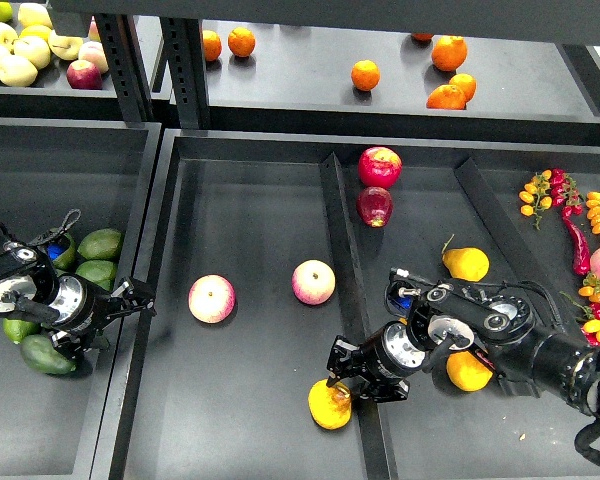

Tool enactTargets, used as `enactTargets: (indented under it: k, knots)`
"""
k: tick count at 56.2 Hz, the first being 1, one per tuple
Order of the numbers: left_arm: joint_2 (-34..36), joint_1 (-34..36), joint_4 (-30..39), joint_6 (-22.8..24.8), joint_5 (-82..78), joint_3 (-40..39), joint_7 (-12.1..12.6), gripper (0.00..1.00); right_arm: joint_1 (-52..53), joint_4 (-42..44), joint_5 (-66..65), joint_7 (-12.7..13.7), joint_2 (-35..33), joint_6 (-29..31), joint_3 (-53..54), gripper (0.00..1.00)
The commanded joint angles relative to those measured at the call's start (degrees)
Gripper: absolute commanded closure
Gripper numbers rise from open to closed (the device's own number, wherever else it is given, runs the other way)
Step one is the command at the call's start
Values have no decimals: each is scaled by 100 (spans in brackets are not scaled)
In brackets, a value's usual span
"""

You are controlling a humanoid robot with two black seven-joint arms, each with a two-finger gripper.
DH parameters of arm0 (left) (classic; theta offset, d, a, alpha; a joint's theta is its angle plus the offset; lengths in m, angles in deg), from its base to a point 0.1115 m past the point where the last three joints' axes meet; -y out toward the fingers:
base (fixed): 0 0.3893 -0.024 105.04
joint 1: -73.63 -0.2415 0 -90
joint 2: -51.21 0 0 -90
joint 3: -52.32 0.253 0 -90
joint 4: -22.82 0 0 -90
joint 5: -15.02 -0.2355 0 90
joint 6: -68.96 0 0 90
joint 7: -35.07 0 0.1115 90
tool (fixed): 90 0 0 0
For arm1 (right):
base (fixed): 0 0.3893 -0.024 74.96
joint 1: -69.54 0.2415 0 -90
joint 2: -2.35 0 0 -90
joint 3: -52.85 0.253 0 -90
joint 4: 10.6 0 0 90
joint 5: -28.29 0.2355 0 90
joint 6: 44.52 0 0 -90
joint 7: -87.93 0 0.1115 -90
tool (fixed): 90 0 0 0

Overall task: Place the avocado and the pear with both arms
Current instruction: 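Carry the pear with the right gripper into the pear bin and release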

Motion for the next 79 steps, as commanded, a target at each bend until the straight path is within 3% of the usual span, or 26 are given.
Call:
enactTargets:
  k: [1, 23, 48, 79]
  knots:
    - [0, 0, 0, 0, 4, 0, 1, 0, 66, -1, 169, 1, -4, 5, 9, 76]
    - [0, -9, 0, 0, 4, 0, 1, 0, 681, -203, 872, 1, -215, 5, -123, 76]
    - [0, -9, -17, 0, 4, -18, 1, 0, 1533, -906, 2094, 1, -1876, 5, -1563, 75]
    - [0, -27, -26, 0, 4, -79, 1, 0, 848, -529, 2173, 1, -1938, 5, -1942, 74]
